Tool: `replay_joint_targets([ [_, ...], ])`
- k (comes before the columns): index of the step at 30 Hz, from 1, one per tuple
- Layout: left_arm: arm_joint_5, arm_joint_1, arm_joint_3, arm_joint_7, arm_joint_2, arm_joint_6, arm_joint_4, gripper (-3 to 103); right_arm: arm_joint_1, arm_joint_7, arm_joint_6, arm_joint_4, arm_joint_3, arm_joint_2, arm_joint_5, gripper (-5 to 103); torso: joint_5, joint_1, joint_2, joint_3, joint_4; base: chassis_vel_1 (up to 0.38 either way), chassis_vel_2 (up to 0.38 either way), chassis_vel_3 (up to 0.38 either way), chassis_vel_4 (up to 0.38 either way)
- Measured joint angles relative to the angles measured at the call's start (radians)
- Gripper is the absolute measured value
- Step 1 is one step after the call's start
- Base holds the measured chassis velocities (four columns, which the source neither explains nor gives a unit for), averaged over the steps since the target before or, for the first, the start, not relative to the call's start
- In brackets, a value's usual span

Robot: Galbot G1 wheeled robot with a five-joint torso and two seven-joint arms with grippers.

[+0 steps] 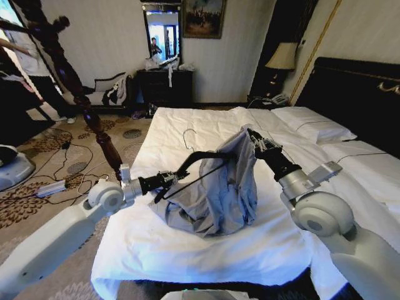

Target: Pick up the clothes from the bed and hang them on the clothes hanger.

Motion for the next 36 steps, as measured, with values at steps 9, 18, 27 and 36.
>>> replay_joint_targets([
  [9, 0.065, 0.104, 0.017, 0.004, -0.033, 0.005, -0.042, 16, -0.013, -0.012, 0.016, -0.008, -0.001, 0.012, -0.006, 0, 0.0000, 0.000, 0.000, 0.000, 0.0001, 0.000, 0.000, 0.000, 0.000],
  [18, 0.071, -0.012, 0.068, 0.003, -0.165, 0.001, 0.024, 16, -0.111, -0.077, 0.069, 0.052, -0.006, -0.009, -0.028, 0, 0.0001, 0.000, 0.000, 0.000, -0.0004, 0.000, 0.000, 0.000, 0.000],
  [27, 0.127, -0.040, 0.048, 0.023, -0.377, -0.009, 0.102, 16, -0.255, -0.188, 0.168, 0.106, -0.010, -0.025, -0.058, 0, -0.0001, 0.000, 0.000, 0.000, -0.0002, 0.000, 0.000, 0.000, 0.000],
  [36, 0.182, -0.033, 0.066, 0.036, -0.450, -0.016, 0.128, 16, -0.285, -0.298, 0.232, 0.109, -0.039, -0.025, -0.103, 0, 0.0000, 0.000, 0.000, 0.000, -0.0001, 0.000, 0.000, 0.000, 0.000],
])
